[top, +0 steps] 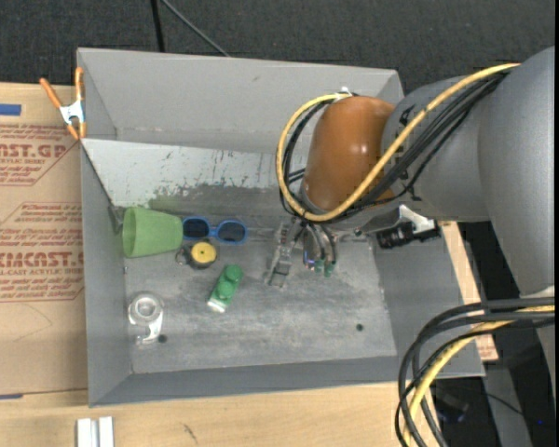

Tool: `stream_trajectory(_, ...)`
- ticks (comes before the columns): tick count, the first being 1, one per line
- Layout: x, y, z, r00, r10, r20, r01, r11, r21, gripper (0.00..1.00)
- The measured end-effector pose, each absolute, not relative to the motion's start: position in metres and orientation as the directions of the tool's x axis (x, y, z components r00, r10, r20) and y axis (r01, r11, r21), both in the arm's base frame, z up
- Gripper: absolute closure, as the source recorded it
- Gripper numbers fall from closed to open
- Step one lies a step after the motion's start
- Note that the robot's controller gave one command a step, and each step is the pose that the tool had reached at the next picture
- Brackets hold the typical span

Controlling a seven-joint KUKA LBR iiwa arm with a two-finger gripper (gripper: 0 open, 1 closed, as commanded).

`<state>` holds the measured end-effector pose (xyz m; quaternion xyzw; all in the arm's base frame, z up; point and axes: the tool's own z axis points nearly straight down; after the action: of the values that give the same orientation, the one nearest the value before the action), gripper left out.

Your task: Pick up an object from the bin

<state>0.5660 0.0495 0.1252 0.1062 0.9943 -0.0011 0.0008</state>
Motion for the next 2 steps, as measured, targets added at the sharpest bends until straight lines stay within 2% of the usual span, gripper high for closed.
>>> stream_trajectory(1,0.5463,0.0721,0.1407,-0.981,-0.192,-0.002,-0.192,0.981,0.001,1.00)
stream_trajectory(2,0.5463,0.0717,0.1402,-0.982,-0.190,-0.001,-0.190,0.982,0.001,0.00)
